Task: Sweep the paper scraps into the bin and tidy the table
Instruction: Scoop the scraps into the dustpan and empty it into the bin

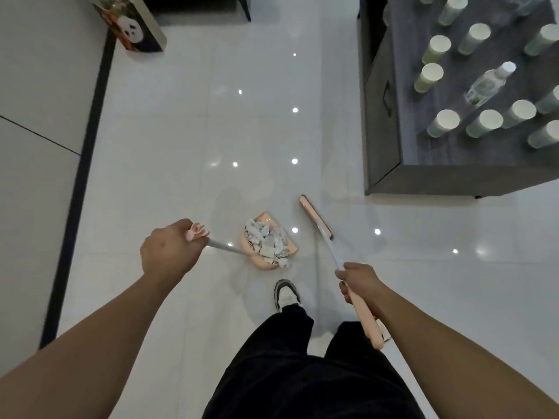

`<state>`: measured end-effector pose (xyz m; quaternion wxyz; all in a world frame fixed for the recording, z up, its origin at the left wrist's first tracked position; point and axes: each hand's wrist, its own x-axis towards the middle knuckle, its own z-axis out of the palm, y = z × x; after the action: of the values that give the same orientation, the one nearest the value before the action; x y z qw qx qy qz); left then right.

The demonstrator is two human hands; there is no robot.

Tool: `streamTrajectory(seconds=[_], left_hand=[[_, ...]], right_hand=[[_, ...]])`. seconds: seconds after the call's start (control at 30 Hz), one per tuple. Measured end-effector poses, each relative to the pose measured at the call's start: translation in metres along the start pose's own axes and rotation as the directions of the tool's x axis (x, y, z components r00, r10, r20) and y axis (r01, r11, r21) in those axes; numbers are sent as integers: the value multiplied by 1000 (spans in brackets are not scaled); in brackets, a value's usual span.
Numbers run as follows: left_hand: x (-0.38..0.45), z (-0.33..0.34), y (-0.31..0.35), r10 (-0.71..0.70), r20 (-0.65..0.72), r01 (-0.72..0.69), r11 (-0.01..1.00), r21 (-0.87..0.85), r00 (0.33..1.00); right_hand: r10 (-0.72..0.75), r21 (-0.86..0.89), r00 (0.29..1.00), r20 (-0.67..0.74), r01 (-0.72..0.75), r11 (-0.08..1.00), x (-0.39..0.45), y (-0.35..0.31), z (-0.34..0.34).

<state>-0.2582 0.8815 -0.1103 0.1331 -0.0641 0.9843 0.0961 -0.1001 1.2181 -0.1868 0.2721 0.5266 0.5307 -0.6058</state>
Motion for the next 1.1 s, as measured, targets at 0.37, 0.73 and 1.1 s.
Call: streamTrajectory(seconds=[0.37,0.73,1.1], left_hand=[[-2,2,7,-17,15,17,999,41,1000],[-102,5,-5,-383,-99,362,915,-179,918],[-262,7,-74,-836,-215,724,545,-423,504]], right_hand=[[-3,-232,992,127,32,972,-30,-20,6],[-86,-398,982,168,147,906,-8,-99,-24],[-54,-674,894,445,374,637,-44,-106,64]])
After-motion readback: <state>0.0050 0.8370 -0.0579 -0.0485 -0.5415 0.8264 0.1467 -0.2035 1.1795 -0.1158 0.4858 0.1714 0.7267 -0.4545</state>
